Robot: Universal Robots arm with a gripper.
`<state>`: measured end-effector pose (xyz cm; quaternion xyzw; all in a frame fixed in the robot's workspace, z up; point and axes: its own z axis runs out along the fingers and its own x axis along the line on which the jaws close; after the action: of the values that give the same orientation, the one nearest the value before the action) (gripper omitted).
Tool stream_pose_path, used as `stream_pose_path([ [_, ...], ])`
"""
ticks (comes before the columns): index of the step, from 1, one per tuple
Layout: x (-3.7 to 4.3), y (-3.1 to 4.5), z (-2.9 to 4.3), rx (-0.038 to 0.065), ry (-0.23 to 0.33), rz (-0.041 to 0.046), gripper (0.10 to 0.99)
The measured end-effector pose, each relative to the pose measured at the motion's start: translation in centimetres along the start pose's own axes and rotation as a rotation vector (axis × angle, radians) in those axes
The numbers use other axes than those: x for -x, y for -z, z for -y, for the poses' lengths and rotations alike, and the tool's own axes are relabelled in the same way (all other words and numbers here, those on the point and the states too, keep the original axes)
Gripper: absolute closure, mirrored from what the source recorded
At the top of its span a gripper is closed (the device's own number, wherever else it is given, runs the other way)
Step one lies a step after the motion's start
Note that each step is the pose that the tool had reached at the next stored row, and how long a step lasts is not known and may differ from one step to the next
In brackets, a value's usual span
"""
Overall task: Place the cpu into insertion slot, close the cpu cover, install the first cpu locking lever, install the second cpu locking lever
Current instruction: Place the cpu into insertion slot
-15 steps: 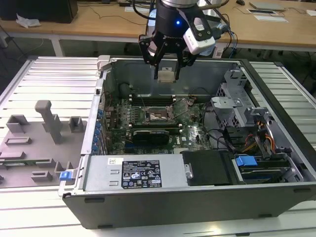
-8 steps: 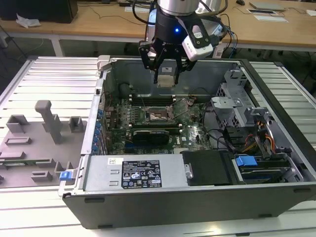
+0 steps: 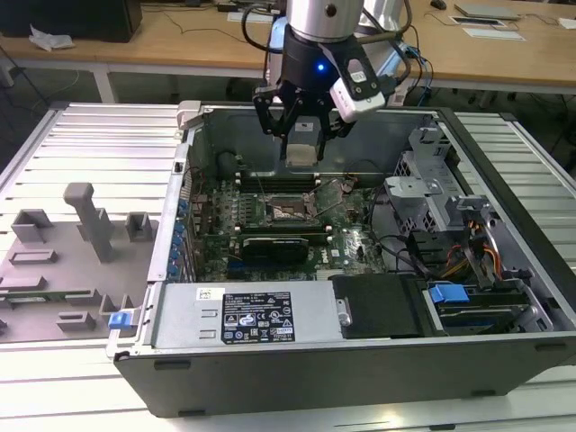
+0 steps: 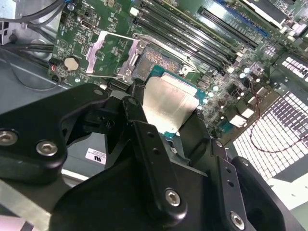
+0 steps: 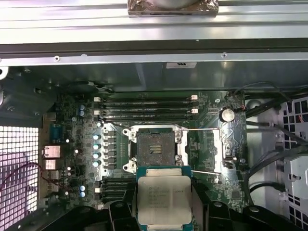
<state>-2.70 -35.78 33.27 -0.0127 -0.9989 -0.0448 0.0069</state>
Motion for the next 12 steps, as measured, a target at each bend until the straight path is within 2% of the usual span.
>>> stream_pose_path([
  [3,0.0,-0.33,0.03,0.0,-0.001,0.0001,0.545],
  [6,0.01,-0.66,0.06,-0.001,-0.036,0.0033,0.545],
  [12,0.02,-1.06,0.09,0.0,-0.149,0.0132,0.545],
])
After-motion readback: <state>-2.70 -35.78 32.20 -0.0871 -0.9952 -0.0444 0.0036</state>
